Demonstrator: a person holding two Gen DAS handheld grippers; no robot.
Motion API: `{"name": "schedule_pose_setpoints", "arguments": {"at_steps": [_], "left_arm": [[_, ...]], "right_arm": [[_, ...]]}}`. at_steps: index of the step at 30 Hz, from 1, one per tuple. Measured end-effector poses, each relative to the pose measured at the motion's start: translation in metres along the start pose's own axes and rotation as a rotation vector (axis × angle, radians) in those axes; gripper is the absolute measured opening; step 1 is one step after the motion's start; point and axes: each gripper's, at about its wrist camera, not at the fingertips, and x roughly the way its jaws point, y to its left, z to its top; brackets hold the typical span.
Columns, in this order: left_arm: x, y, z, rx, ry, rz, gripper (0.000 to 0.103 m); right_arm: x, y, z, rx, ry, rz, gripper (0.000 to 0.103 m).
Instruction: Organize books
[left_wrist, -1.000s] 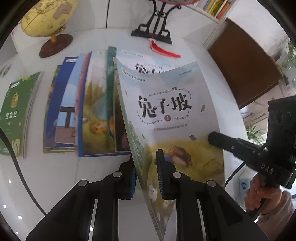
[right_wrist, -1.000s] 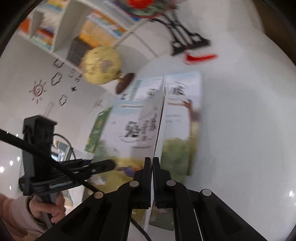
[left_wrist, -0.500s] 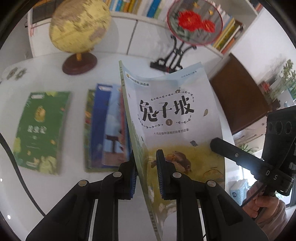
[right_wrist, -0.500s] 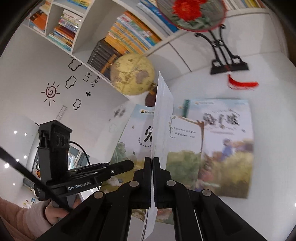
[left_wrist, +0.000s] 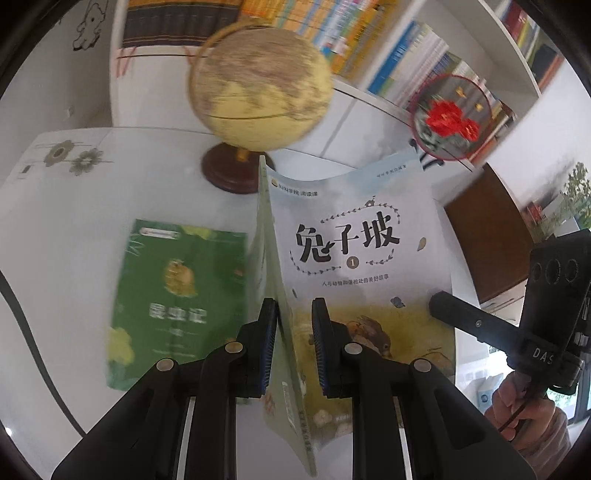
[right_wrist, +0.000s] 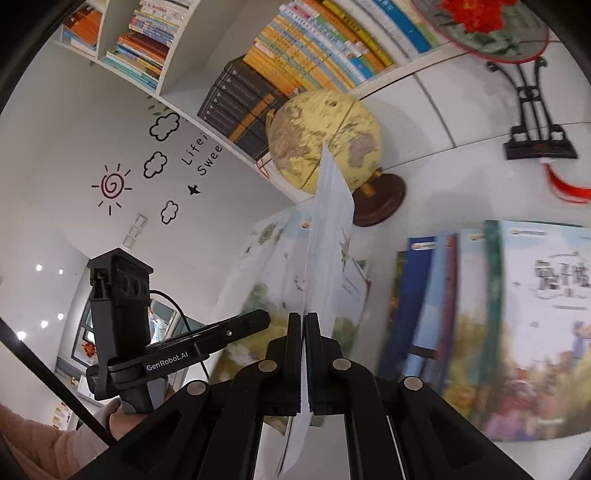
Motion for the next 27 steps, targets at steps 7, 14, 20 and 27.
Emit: {"name": "schedule_pose_setpoints", "arguments": {"at_steps": [7, 14, 20, 27], "left_arm": [[0.012, 0.068, 0.007, -0.04, 0.032, 0.019, 0.016], [0.018, 0.124, -0.002, -0.143, 0.04, -0.026, 0.014], [0.028, 0.156, -0.001, -0.164, 0.06, 0.049, 0.017], [0.059, 0.19, -0.01, -0.182, 0.18, 0.108, 0.017]], "right_arm": [[0.078, 0.031, 0.009, -0.047, 0.058, -0.016, 0.002], [0.144, 0.027, 0.008, -0.012, 0.151, -0.042, 0.002], [0.178, 0.021, -0.004, 0.04, 0.17, -0.121, 0.002], [0.182, -0.007, -0.019, 0.173, 0.184, -0.12, 0.002]]}}
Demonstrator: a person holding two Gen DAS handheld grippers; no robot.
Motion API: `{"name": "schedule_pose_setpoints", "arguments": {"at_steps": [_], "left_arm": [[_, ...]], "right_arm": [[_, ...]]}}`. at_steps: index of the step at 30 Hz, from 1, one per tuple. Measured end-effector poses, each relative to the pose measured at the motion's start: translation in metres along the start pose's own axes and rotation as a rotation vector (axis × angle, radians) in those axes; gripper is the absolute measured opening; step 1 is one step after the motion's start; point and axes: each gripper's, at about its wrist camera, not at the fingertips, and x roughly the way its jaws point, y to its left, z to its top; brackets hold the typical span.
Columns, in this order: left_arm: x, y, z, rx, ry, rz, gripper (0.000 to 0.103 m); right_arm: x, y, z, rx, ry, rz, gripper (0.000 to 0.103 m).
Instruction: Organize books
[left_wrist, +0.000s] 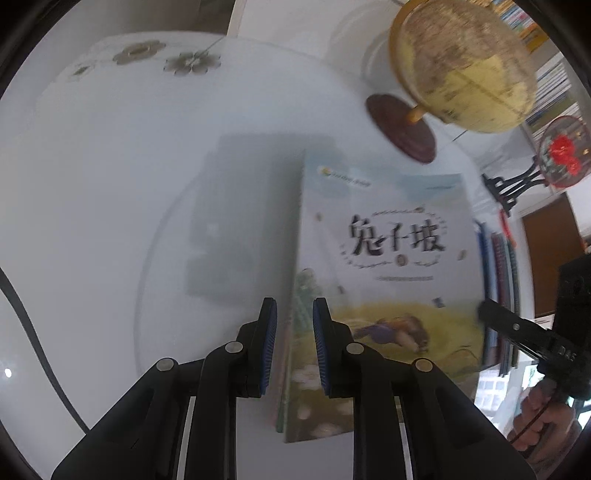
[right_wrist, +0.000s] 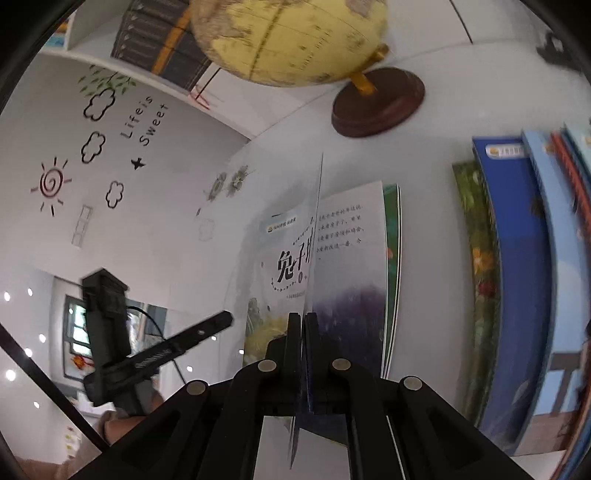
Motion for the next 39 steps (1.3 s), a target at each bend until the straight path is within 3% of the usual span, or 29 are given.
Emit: {"name": "schedule_pose_setpoints", "arguments": {"at_steps": [3, 5, 21, 26, 29, 32, 34, 39], "left_arm": [[0.01, -0.004, 0.002, 0.01, 0.035, -0.03, 0.017], [0.015, -0.011, 0.003, 0.039, 0.046, -0.003, 0.018], [0.015, -0.011, 0.006, 0.034, 0.048, -0.001, 0.025], [0.003, -0.015, 0.007, 0.038, 0.037, 0.012, 0.025], [0.0, -0.022, 0.008, 0.034, 0.05, 0.029, 0.031], [-0.006, -0.032, 0.006, 0.03, 0.043, 0.043, 0.031], [-0.011, -0.042, 0.005, 0.034, 0.032, 0.038, 0.031], [-0.023, -0.077, 0.0, 0.051, 0.002, 0.019, 0.031]], "right_arm": [[0.0, -0.003, -0.005, -0.002, 0.007, -0.024, 0.002], [0.002, -0.008, -0.008, 0.017, 0.013, -0.028, 0.002], [0.003, -0.019, -0.022, 0.053, 0.037, -0.053, 0.003], [-0.013, -0.021, -0.017, 0.058, -0.004, -0.137, 0.006], [-0.025, -0.026, -0.013, 0.064, -0.007, -0.154, 0.014], [-0.04, -0.03, -0.013, 0.056, -0.025, -0.168, 0.023], [-0.049, -0.032, -0.014, 0.051, -0.036, -0.169, 0.035], [-0.08, -0.04, -0.021, 0.027, -0.067, -0.183, 0.038]]}}
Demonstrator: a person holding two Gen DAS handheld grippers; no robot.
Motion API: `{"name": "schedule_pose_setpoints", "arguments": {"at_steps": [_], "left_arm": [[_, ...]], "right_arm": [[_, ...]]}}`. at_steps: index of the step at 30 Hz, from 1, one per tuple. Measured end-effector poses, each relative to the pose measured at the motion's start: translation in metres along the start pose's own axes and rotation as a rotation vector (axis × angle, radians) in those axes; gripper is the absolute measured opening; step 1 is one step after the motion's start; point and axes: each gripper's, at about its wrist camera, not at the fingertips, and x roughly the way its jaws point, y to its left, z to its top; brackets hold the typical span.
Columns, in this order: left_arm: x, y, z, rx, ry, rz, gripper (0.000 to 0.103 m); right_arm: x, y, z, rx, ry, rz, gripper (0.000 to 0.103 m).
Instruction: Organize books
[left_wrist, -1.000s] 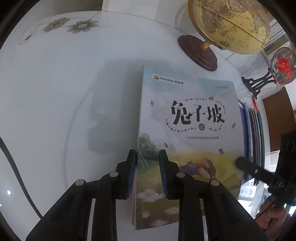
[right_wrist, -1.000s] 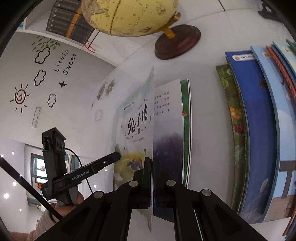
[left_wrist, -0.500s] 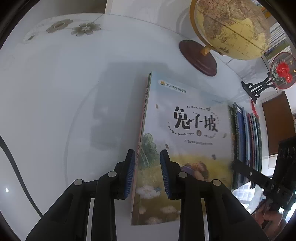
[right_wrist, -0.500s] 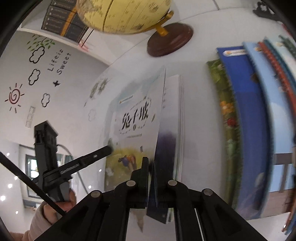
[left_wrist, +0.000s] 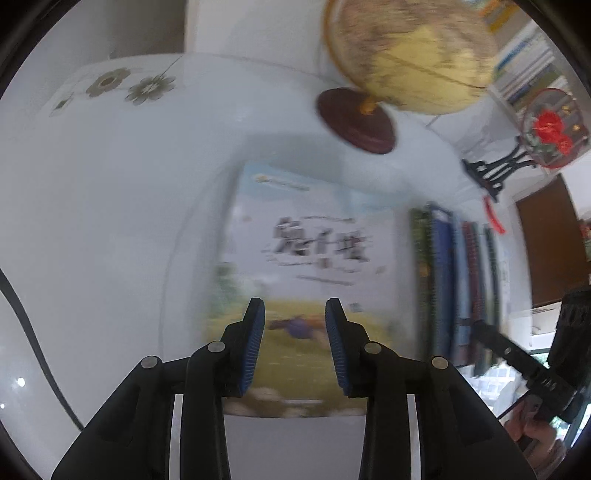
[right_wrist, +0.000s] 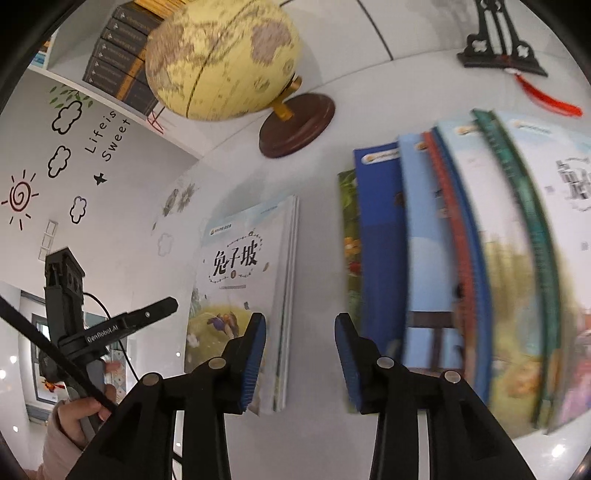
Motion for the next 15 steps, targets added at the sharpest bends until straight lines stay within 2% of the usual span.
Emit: {"name": "schedule_pose_setpoints", "arguments": {"at_steps": [7, 15], "left_arm": [[-0.022, -0.07, -0.002, 0.021, -0.083, -0.056, 0.031], [-0.013, -0.161, -0.007, 0.118, -0.071, -0.096, 0.031]], "right_arm": [[-0.05, -0.021, -0.006, -0.062, -0.057, -0.025, 0.044], [-0.117, -0.072, -0.008, -0.107, -0.136, -0.08, 0.049]]}}
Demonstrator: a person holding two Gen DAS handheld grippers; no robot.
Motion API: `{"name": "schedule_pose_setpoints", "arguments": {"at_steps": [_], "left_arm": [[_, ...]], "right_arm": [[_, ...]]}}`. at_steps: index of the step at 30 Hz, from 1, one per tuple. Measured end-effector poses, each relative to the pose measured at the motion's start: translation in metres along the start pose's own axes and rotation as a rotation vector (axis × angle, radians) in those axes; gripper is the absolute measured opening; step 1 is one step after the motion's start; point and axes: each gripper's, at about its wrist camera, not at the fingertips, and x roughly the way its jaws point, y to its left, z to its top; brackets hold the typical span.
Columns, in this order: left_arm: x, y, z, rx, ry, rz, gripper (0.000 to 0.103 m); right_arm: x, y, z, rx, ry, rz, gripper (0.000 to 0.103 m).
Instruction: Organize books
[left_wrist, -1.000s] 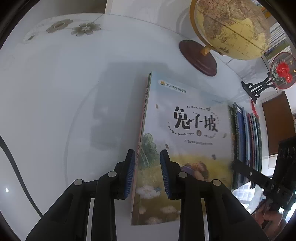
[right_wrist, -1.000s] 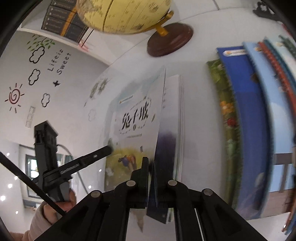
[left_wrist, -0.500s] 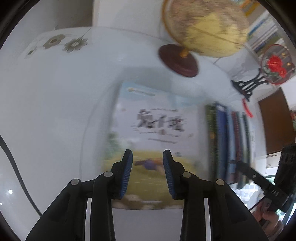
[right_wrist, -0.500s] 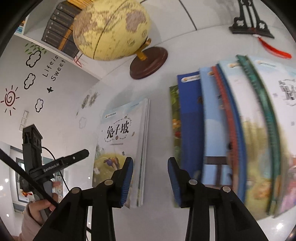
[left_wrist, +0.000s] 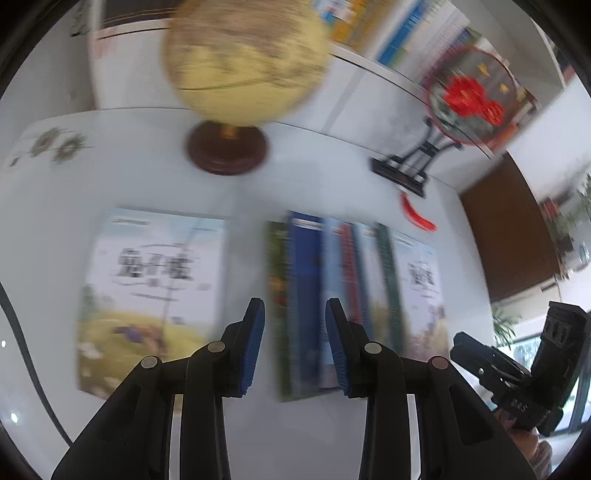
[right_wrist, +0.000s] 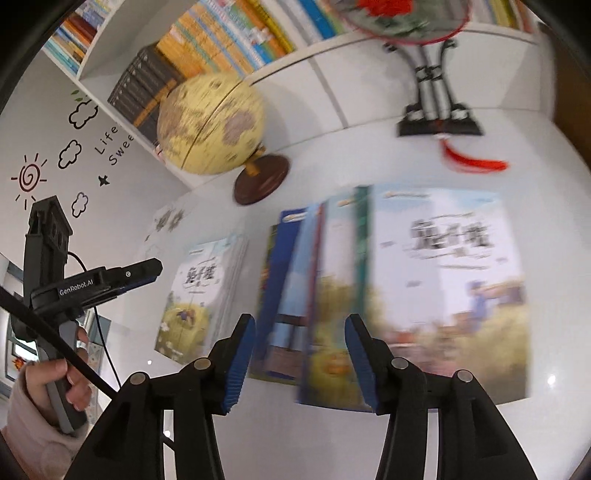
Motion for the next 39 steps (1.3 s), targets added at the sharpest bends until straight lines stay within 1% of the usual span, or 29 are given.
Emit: {"name": "schedule_pose_setpoints", "arguments": {"at_steps": [4, 6, 8, 10, 12, 16, 18, 23, 27, 30, 31, 33, 34, 35, 36, 38, 39], "left_arm": [[0.015, -0.042, -0.006, 0.065, 0.019, -0.029, 0.031], [0.024, -0.062, -0.012, 0.092, 0.025, -0.065, 0.031], [0.034, -0.082, -0.018, 0.118, 0.028, -0.118, 0.031], [0.043, -0.097, -0.024, 0.144, 0.037, -0.133, 0.031], [0.054, -0.109, -0.029, 0.157, 0.058, -0.168, 0.031], [0.075, -0.123, -0.038, 0.147, 0.089, -0.22, 0.031], [0.084, -0.128, -0.041, 0.143, 0.1, -0.208, 0.031], [0.102, -0.131, -0.046, 0.129, 0.128, -0.123, 0.031], [0.112, -0.13, -0.051, 0.121, 0.165, -0.123, 0.031], [0.112, -0.129, -0.052, 0.109, 0.157, -0.111, 0.031], [0.113, -0.127, -0.053, 0.098, 0.163, -0.108, 0.033], [0.116, -0.124, -0.053, 0.073, 0.175, -0.13, 0.035], [0.116, -0.123, -0.052, 0.065, 0.178, -0.138, 0.038], [0.117, -0.123, -0.051, 0.054, 0.183, -0.148, 0.044], [0.118, -0.123, -0.051, 0.047, 0.186, -0.156, 0.047], [0.119, -0.127, -0.05, 0.045, 0.187, -0.175, 0.062], [0.119, -0.13, -0.05, 0.05, 0.183, -0.177, 0.064]], "right_arm": [[-0.025, -0.044, -0.002, 0.051, -0.02, -0.034, 0.05], [-0.034, -0.065, -0.004, 0.084, -0.027, -0.038, 0.05], [-0.043, -0.09, -0.005, 0.122, -0.032, -0.043, 0.051], [-0.049, -0.108, -0.006, 0.149, -0.031, -0.032, 0.051], [-0.051, -0.125, -0.008, 0.167, -0.026, -0.028, 0.051], [-0.048, -0.148, -0.009, 0.167, -0.003, -0.023, 0.051], [-0.045, -0.155, -0.009, 0.164, 0.006, -0.026, 0.051], [-0.03, -0.174, -0.01, 0.166, 0.034, -0.024, 0.051], [-0.017, -0.182, -0.008, 0.169, 0.056, -0.015, 0.051], [-0.009, -0.187, -0.007, 0.19, 0.065, 0.005, 0.051], [-0.008, -0.188, -0.007, 0.198, 0.065, 0.007, 0.051], [-0.004, -0.19, -0.006, 0.212, 0.067, 0.016, 0.051], [-0.001, -0.191, -0.007, 0.221, 0.07, 0.024, 0.051], [0.001, -0.191, -0.007, 0.227, 0.073, 0.029, 0.051], [0.003, -0.191, -0.007, 0.23, 0.077, 0.03, 0.051], [0.007, -0.191, -0.009, 0.234, 0.086, 0.029, 0.051], [0.01, -0.192, -0.01, 0.243, 0.091, 0.035, 0.051]]}}
